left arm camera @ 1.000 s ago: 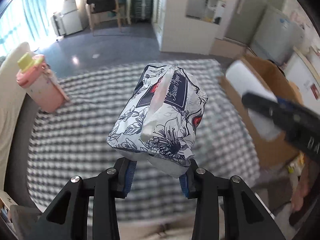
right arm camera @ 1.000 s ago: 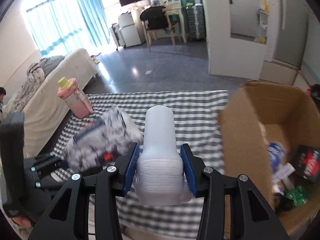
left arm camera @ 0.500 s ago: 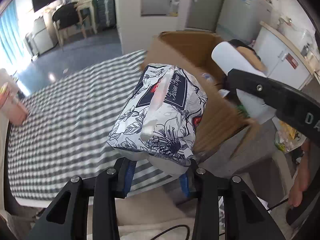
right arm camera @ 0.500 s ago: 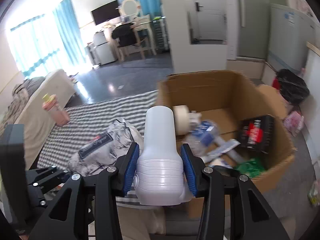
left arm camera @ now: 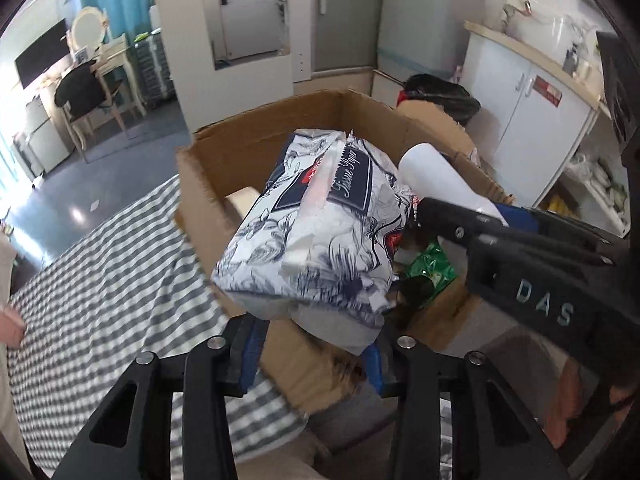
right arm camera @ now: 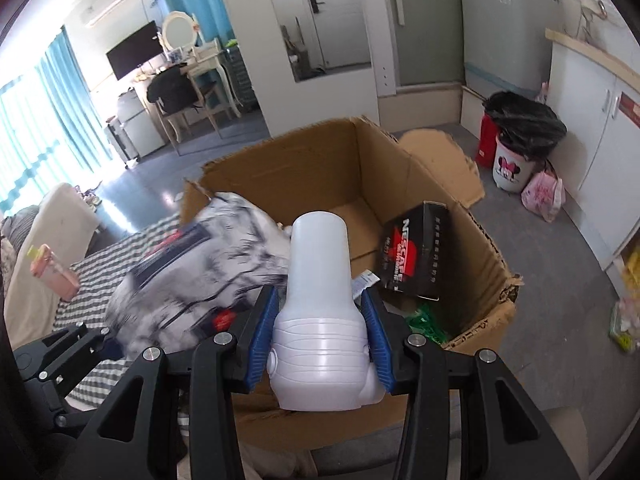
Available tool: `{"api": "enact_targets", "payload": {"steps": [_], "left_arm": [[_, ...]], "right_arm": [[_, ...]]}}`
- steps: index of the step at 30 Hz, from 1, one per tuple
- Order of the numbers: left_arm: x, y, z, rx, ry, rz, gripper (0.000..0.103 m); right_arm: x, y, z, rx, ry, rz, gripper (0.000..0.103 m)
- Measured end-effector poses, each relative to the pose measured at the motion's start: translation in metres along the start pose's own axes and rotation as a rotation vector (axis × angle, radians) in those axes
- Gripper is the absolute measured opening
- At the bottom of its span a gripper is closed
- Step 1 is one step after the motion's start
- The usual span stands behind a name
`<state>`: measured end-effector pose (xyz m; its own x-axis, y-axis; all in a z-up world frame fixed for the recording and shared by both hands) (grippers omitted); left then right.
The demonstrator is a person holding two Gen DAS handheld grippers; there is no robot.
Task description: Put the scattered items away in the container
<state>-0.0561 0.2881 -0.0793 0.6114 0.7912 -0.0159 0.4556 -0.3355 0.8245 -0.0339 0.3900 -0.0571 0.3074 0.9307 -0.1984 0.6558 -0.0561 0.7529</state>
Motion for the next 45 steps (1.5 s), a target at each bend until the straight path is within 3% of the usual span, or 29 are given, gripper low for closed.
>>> {"api": "enact_targets", "payload": {"steps": [2, 4, 5, 6, 10, 16, 27, 34, 38, 45], "left_arm": [[0.005, -0.005, -0.005, 0.022, -0.032, -0.017, 0.069], [0.008, 0.000, -0.009, 0.075, -0.061, -0.053, 0.093], [0.007, 0.005, -0.011, 0.111, -0.074, -0.074, 0.096], [0.006, 0.009, -0.012, 0.137, -0.087, -0.087, 0.100], [-0.001, 0.017, -0.016, 0.171, -0.108, -0.106, 0.102], [-0.029, 0.030, -0.011, 0.164, -0.051, -0.142, 0.102], [-0.138, 0.083, 0.040, 0.115, 0.254, -0.320, 0.102], [-0.187, 0.097, 0.074, 0.110, 0.439, -0.398, 0.103], [-0.199, 0.099, 0.083, 0.105, 0.480, -0.408, 0.103], [-0.202, 0.100, 0.084, 0.105, 0.465, -0.422, 0.103]], "right_arm": [[0.002, -0.002, -0.004, 0.008, -0.010, 0.006, 0.046], [0.005, -0.003, -0.007, 0.017, -0.006, 0.051, 0.071], [0.006, -0.002, -0.009, 0.030, -0.003, 0.081, 0.079], [0.007, -0.001, -0.011, 0.042, -0.005, 0.091, 0.079], [0.005, 0.002, -0.018, 0.057, -0.045, 0.044, 0.079], [-0.011, 0.011, -0.018, 0.064, -0.029, 0.021, 0.079], [-0.084, 0.040, -0.018, 0.083, 0.121, -0.093, 0.083], [-0.125, 0.031, -0.008, 0.063, 0.194, -0.154, 0.083], [-0.136, 0.025, -0.003, 0.050, 0.216, -0.163, 0.083], [-0.138, 0.024, -0.004, 0.054, 0.213, -0.152, 0.083]]}}
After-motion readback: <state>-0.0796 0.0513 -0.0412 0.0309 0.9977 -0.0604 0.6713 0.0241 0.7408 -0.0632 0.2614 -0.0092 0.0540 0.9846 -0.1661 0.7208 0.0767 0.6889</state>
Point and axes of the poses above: each gripper's, at about its wrist camera, not at the fingertips, and y roughly against the way its jaws point, x to its right, z to its underside, the point moved 8 cm from there along -y, roughly the way its jaws point
